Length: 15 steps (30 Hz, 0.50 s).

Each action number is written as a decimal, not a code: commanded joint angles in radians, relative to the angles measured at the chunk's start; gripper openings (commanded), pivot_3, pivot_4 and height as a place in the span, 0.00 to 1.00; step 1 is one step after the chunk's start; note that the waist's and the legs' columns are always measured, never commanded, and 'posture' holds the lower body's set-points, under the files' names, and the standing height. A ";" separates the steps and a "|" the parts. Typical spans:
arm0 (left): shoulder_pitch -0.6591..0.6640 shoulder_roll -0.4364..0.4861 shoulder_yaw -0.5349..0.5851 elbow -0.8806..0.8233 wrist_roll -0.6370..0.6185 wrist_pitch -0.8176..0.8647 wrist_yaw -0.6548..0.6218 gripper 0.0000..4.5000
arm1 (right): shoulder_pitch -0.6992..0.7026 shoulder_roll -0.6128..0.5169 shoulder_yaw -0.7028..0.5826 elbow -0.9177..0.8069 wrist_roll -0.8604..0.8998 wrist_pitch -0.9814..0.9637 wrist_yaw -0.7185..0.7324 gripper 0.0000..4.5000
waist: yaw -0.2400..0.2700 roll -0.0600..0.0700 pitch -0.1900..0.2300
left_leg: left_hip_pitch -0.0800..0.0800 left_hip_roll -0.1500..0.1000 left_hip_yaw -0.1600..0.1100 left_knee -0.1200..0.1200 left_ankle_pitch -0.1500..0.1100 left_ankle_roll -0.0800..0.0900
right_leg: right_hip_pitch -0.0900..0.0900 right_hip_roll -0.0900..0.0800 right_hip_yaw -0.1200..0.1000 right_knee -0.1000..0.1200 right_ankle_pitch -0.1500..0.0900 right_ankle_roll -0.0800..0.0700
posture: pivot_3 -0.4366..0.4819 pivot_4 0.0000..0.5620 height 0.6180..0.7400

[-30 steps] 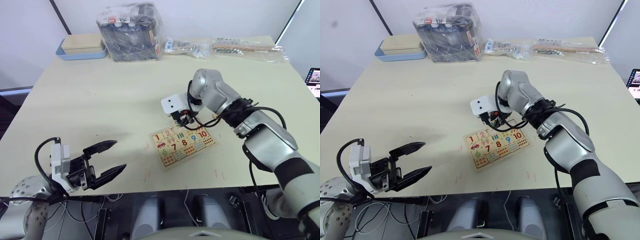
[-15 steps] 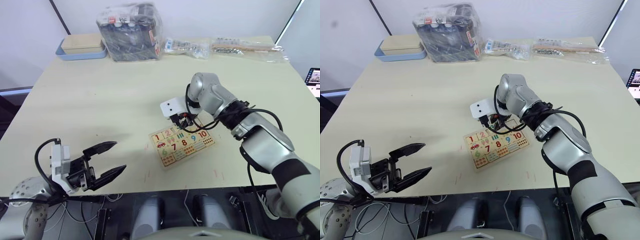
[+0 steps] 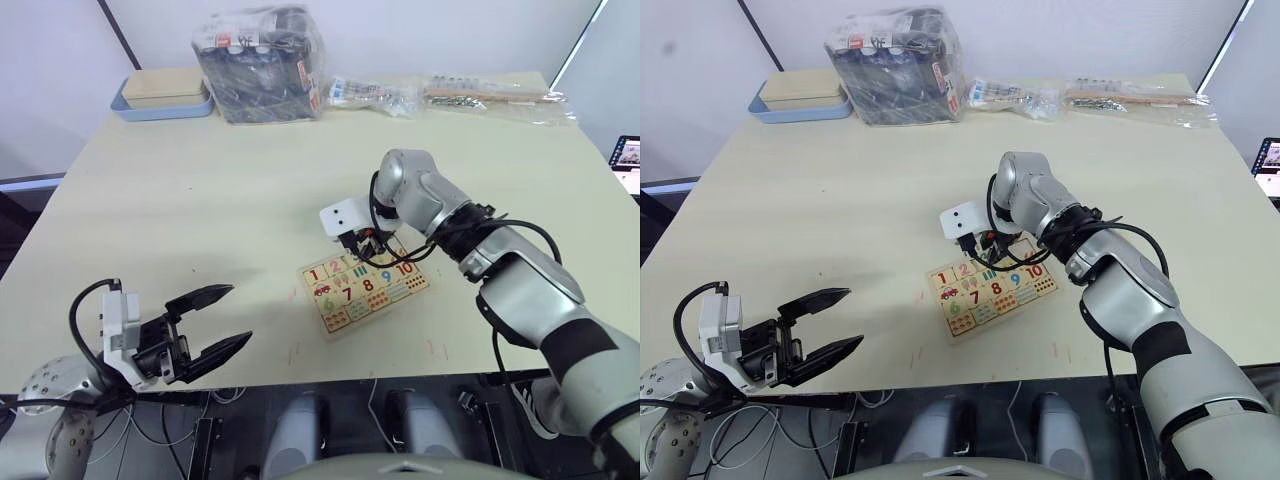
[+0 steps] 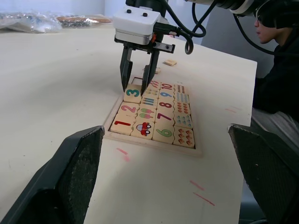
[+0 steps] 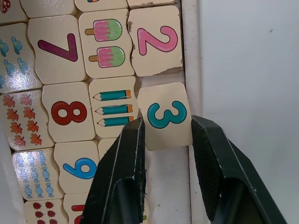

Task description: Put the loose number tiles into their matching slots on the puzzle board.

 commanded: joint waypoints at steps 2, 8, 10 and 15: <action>0.012 -0.005 0.029 -0.036 -0.016 -0.017 0.005 1.00 | 0.001 0.007 -0.014 -0.012 0.000 0.000 0.006 0.20 | -0.001 0.000 0.000 | 0.000 0.000 0.000 0.000 0.000 0.000 | 0.000 0.000 0.000 0.000 0.000 0.000 | 0.48 0.27 1.00; 0.020 -0.008 0.026 -0.039 -0.015 -0.024 0.009 1.00 | 0.004 0.010 -0.016 -0.018 0.005 0.007 0.011 0.20 | -0.007 0.000 0.000 | 0.000 0.000 0.000 0.000 0.000 0.000 | 0.000 0.000 0.000 0.000 0.000 0.000 | 0.48 0.27 1.00; 0.021 -0.008 0.025 -0.039 -0.015 -0.026 0.008 1.00 | 0.004 0.014 -0.019 -0.016 0.009 0.006 0.010 0.20 | -0.010 0.000 0.000 | 0.000 0.000 0.000 0.000 0.000 0.000 | 0.000 0.000 0.000 0.000 0.000 0.000 | 0.48 0.27 1.00; 0.024 -0.008 0.026 -0.036 -0.014 -0.029 0.007 1.00 | 0.004 0.018 -0.021 -0.013 0.013 -0.002 0.008 0.20 | -0.016 0.000 0.000 | 0.000 0.000 0.000 0.000 0.000 0.000 | 0.000 0.000 0.000 0.000 0.000 0.000 | 0.48 0.27 1.00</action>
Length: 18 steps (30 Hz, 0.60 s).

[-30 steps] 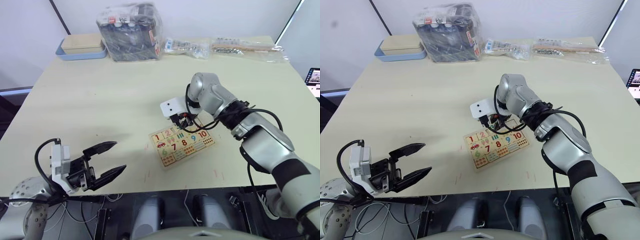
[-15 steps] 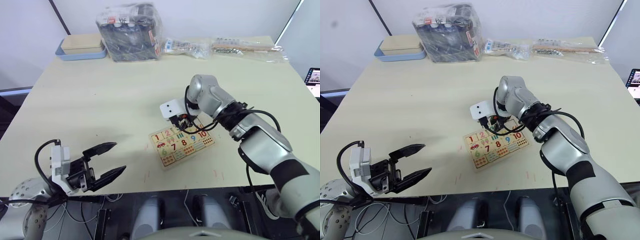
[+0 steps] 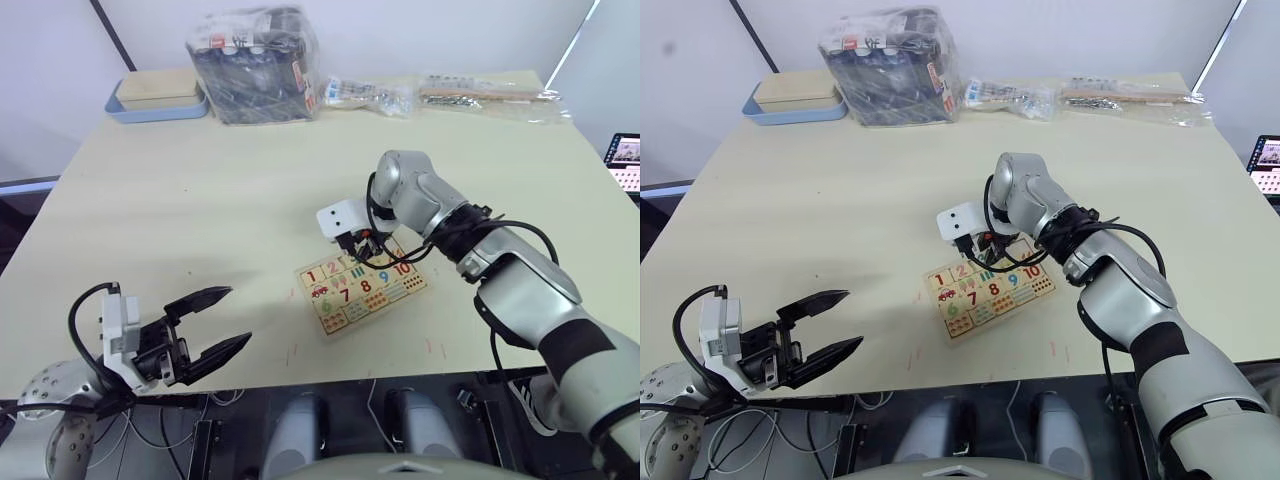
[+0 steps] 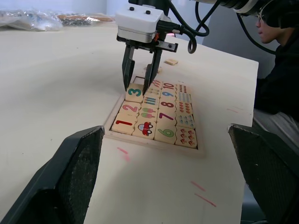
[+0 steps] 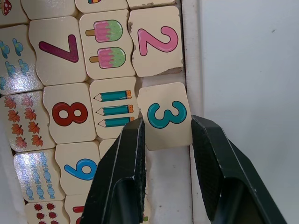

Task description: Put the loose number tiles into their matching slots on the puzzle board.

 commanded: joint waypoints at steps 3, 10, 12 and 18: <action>0.011 -0.001 0.028 -0.036 -0.015 -0.019 -0.006 1.00 | 0.004 0.008 -0.021 -0.015 0.012 -0.008 0.008 0.20 | -0.001 0.000 0.000 | 0.000 0.000 0.000 0.000 0.000 0.000 | 0.000 0.000 0.000 0.000 0.000 0.000 | 0.48 0.27 1.00; 0.020 -0.002 0.030 -0.039 -0.016 -0.021 -0.006 1.00 | 0.003 0.013 -0.024 -0.008 0.014 -0.018 -0.002 0.20 | -0.002 0.000 0.000 | 0.000 0.000 0.000 0.000 0.000 0.000 | 0.000 0.000 0.000 0.000 0.000 0.000 | 0.48 0.27 1.00; 0.022 -0.003 0.030 -0.040 -0.017 -0.021 -0.005 1.00 | 0.005 0.013 -0.024 -0.005 0.014 -0.022 -0.003 0.20 | -0.002 0.000 0.000 | 0.000 0.000 0.000 0.000 0.000 0.000 | 0.000 0.000 0.000 0.000 0.000 0.000 | 0.48 0.27 1.00; 0.025 -0.005 0.027 -0.046 -0.016 -0.019 0.000 1.00 | 0.009 0.011 -0.021 0.000 0.012 -0.032 -0.002 0.20 | -0.002 0.000 0.000 | 0.000 0.000 0.000 0.000 0.000 0.000 | 0.000 0.000 0.000 0.000 0.000 0.000 | 0.48 0.27 1.00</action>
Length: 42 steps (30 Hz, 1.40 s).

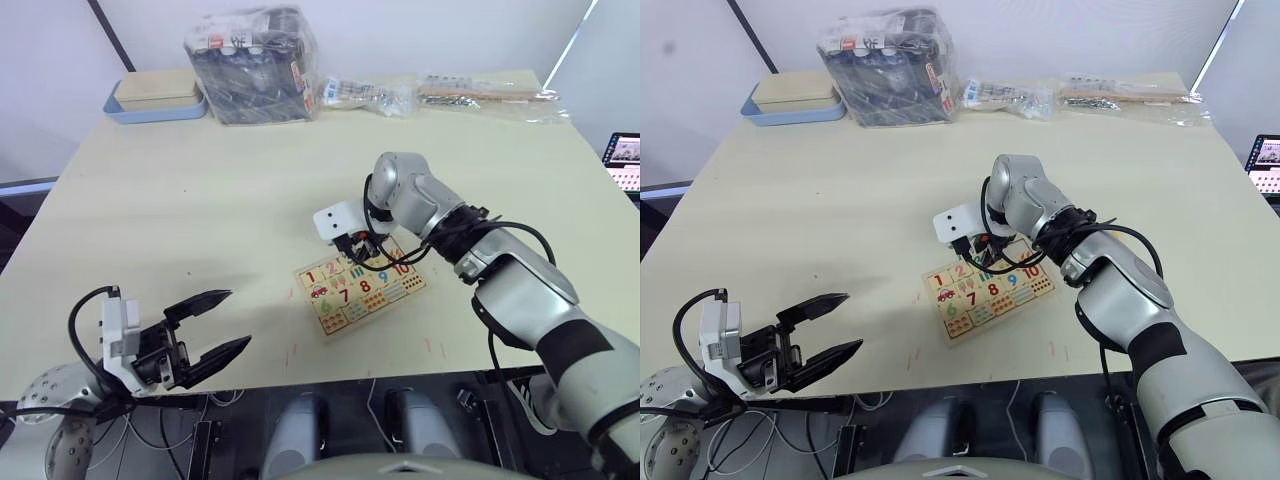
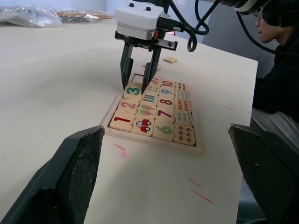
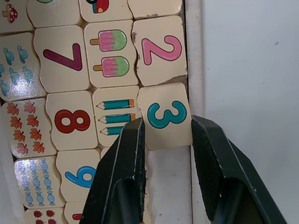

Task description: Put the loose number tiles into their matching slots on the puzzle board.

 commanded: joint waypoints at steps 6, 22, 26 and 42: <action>0.005 -0.002 0.027 -0.036 -0.015 -0.015 0.003 1.00 | 0.005 0.000 -0.017 0.002 0.003 -0.013 0.005 0.20 | 0.000 0.000 0.000 | 0.000 0.000 0.000 0.000 0.000 0.000 | 0.000 0.000 0.000 0.000 0.000 0.000 | 0.48 0.27 1.00; 0.018 -0.006 0.030 -0.045 -0.015 -0.016 0.006 1.00 | 0.006 0.003 -0.014 -0.003 0.002 -0.017 0.012 0.20 | 0.000 0.000 0.000 | 0.000 0.000 0.000 0.000 0.000 0.000 | 0.000 0.000 0.000 0.000 0.000 0.000 | 0.48 0.27 1.00; 0.018 -0.007 0.028 -0.047 -0.013 -0.015 0.009 1.00 | 0.008 0.003 -0.015 -0.002 0.003 -0.022 0.011 0.20 | 0.000 0.000 0.000 | 0.000 0.000 0.000 0.000 0.000 0.000 | 0.000 0.000 0.000 0.000 0.000 0.000 | 0.48 0.27 1.00; 0.023 -0.007 0.033 -0.048 -0.016 -0.017 0.011 1.00 | 0.018 -0.001 -0.052 -0.035 0.041 -0.003 0.023 0.98 | 0.000 0.001 0.001 | 0.000 0.000 0.000 0.000 0.000 0.000 | 0.000 0.000 0.000 0.000 0.000 -0.001 | 0.48 0.27 1.00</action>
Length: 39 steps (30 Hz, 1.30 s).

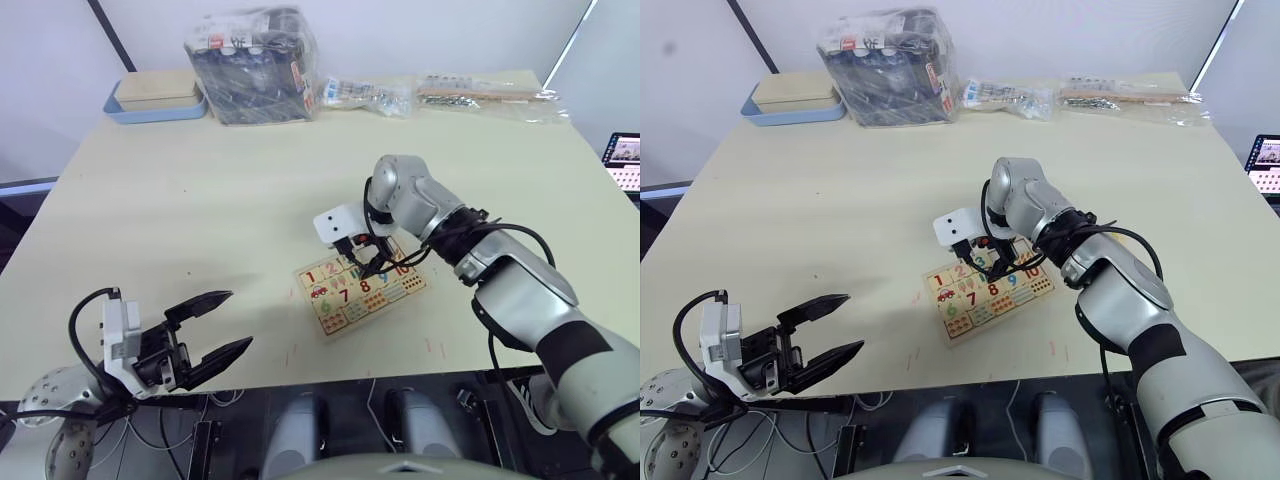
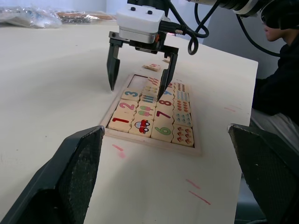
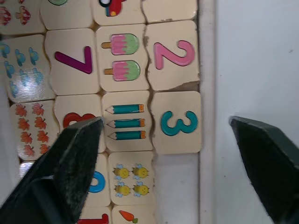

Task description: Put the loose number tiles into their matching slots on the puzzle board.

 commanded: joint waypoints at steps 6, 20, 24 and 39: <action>0.010 -0.004 0.038 -0.042 -0.018 -0.020 0.006 1.00 | 0.055 -0.056 -0.183 -0.143 0.180 0.097 0.075 0.98 | 0.002 -0.001 0.000 | 0.000 0.000 0.000 0.000 0.000 0.000 | 0.000 0.000 0.000 0.000 0.000 0.000 | 0.48 0.27 1.00; -0.032 0.007 0.039 -0.022 -0.018 -0.007 0.013 1.00 | 0.188 -0.093 -0.347 -0.244 0.343 0.165 -0.080 0.87 | 0.001 -0.002 -0.001 | 0.000 0.000 0.000 0.000 -0.002 0.003 | 0.001 -0.001 0.000 0.000 -0.001 -0.003 | 0.48 0.27 1.00; -0.052 0.011 0.034 -0.015 -0.017 -0.001 0.015 1.00 | 0.188 -0.103 -0.342 -0.208 0.350 0.140 -0.095 0.49 | 0.001 -0.002 -0.001 | 0.000 0.000 0.000 0.000 -0.002 0.003 | 0.001 -0.001 0.000 0.000 0.000 -0.003 | 0.48 0.27 1.00; -0.041 0.001 0.038 -0.028 -0.011 -0.008 0.023 1.00 | 0.126 -0.059 -0.290 0.004 0.265 -0.033 -0.170 0.01 | 0.000 -0.002 -0.001 | 0.000 0.000 0.000 0.000 -0.001 0.002 | 0.001 0.000 0.000 0.000 0.001 0.000 | 0.48 0.27 1.00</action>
